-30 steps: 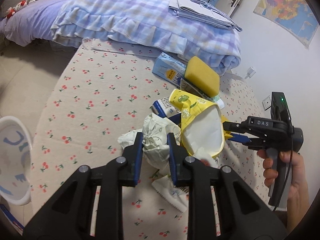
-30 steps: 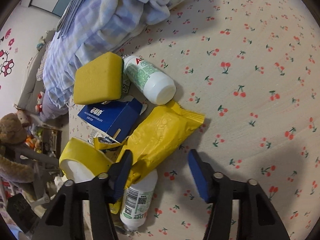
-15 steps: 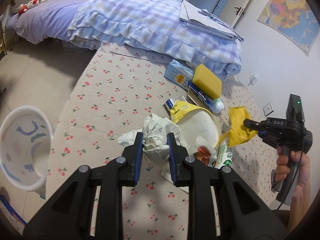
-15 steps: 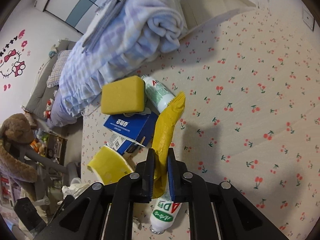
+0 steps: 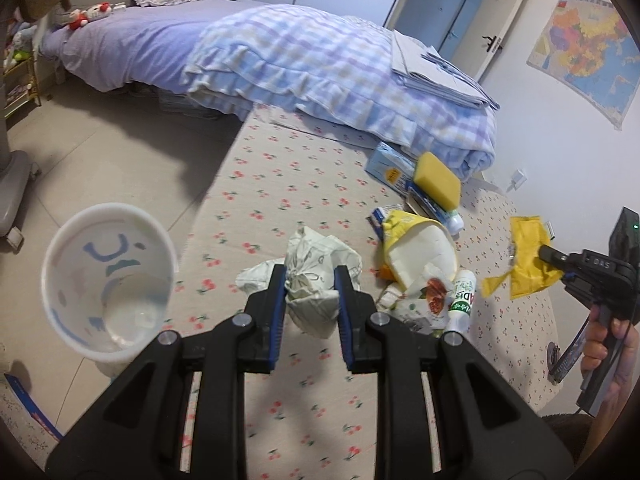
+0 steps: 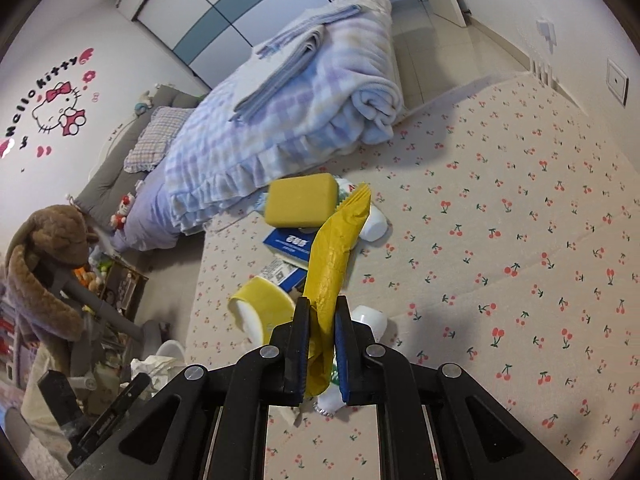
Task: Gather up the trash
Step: 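Carry the tissue with the left tool over the wastebasket and release it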
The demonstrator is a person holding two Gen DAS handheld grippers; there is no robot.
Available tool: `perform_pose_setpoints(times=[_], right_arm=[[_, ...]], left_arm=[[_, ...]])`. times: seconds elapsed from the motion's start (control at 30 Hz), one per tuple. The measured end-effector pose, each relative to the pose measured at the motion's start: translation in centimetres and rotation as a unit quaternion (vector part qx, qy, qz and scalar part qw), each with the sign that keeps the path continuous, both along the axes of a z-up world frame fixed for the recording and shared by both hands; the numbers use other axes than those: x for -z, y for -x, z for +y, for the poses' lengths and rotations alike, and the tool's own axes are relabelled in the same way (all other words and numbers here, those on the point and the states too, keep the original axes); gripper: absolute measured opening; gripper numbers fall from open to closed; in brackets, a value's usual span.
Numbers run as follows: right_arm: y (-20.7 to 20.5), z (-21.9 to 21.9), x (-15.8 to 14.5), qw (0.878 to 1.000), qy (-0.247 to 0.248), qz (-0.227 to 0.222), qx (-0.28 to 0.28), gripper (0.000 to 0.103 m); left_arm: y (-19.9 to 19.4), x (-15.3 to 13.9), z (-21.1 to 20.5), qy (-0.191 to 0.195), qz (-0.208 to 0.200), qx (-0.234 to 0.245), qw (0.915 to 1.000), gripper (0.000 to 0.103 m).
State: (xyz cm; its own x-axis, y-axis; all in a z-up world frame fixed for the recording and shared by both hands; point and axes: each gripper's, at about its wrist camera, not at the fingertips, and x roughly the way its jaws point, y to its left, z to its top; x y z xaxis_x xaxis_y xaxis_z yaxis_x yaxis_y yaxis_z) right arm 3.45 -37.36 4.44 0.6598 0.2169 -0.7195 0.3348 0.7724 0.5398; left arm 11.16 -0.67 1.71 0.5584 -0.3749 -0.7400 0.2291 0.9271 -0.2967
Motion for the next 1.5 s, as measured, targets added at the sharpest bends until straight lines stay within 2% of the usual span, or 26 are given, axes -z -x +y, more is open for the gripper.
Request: perform_pose_setpoints(times=[0.17, 0.47, 0.8, 0.97, 1.0, 1.03, 1.1, 1.17, 1.33, 1.5], right_arm=[[0.5, 2.3, -1.6, 0.999, 0.003, -0.023, -0.026, 0.012], [-0.8, 9.5, -3.1, 0.992, 0.012, -0.05, -0.117, 0.012], [-4.1, 17.8, -1.0, 0.978, 0.003, -0.039, -0.203, 0.012], [-5.9, 22.1, 0.2, 0.97, 0.004, -0.036, -0.241, 0.012], [-6.4, 23.1, 0.6, 0.968, 0.002, -0.036, -0.248, 0.012], [-6.7, 24.0, 0.9, 0.966, 0.001, -0.035, -0.255, 0.012], [-7.4, 25.4, 1.5, 0.964, -0.004, -0.032, -0.265, 0.012], [-8.4, 27.0, 2.1, 0.961, -0.007, -0.032, -0.275, 0.012], [-10.3, 29.9, 3.6, 0.957, -0.011, -0.031, -0.288, 0.012], [-11.8, 31.4, 4.8, 0.957, -0.02, -0.022, -0.288, 0.013]], left_arm=[[0.5, -0.2, 2.8, -0.006, -0.003, -0.023, 0.9997, 0.025], [0.8, 0.6, 8.3, -0.02, 0.005, -0.071, 0.9972, 0.025], [-0.4, 2.5, 13.0, -0.04, 0.024, -0.119, 0.9917, 0.025], [-1.3, 3.2, 14.4, -0.067, 0.036, -0.145, 0.9866, 0.027], [-1.4, 3.4, 14.5, -0.081, 0.039, -0.151, 0.9845, 0.027], [-1.5, 3.5, 14.7, -0.093, 0.042, -0.156, 0.9825, 0.031], [-1.5, 3.9, 15.3, -0.105, 0.054, -0.168, 0.9787, 0.044], [-1.4, 4.1, 16.1, -0.106, 0.067, -0.182, 0.9752, 0.075], [-0.8, 4.5, 18.3, -0.115, 0.092, -0.221, 0.9641, 0.084], [-0.2, 5.1, 19.6, -0.123, 0.112, -0.232, 0.9584, 0.087]])
